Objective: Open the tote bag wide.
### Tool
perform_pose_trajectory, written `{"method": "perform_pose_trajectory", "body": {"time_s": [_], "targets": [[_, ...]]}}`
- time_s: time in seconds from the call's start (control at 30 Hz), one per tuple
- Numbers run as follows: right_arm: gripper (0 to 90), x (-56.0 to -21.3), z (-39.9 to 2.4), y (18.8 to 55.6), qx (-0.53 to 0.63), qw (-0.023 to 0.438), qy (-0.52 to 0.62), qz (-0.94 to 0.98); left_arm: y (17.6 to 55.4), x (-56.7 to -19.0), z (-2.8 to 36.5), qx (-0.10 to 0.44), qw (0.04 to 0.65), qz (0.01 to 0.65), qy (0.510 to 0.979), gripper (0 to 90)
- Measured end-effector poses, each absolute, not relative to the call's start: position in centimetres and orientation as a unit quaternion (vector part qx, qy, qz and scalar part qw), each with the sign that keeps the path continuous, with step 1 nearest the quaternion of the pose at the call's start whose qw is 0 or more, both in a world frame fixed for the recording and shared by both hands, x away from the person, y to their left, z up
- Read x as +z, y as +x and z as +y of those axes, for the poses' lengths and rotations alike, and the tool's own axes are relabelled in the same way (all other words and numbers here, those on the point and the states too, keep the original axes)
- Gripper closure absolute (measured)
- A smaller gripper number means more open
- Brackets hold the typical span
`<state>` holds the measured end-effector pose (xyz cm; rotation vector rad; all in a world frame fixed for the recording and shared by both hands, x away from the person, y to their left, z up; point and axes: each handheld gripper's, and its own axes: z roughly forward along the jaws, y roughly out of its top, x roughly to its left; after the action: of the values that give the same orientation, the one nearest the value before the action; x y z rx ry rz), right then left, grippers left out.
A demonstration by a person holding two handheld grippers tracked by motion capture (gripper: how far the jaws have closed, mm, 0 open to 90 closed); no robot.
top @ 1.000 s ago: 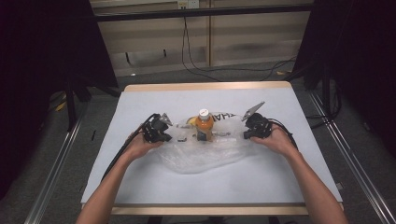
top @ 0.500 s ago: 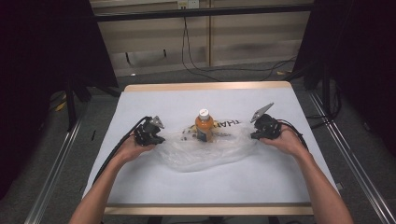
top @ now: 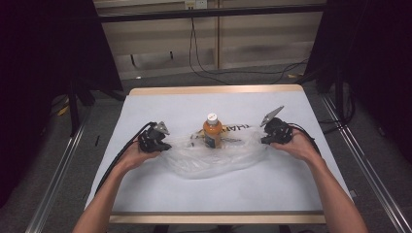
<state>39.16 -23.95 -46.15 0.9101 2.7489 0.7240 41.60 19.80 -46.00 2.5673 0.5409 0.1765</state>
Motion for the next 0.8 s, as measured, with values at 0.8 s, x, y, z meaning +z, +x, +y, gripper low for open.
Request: {"method": "perform_pose_trajectory", "body": {"time_s": [0.8], "targets": [[90.0, -40.3, -19.8, 40.0, 0.376, 0.072, 0.256, 0.888, 38.9, -41.2, 17.0, 0.055, 0.388, 0.171, 0.904, 90.0]]}}
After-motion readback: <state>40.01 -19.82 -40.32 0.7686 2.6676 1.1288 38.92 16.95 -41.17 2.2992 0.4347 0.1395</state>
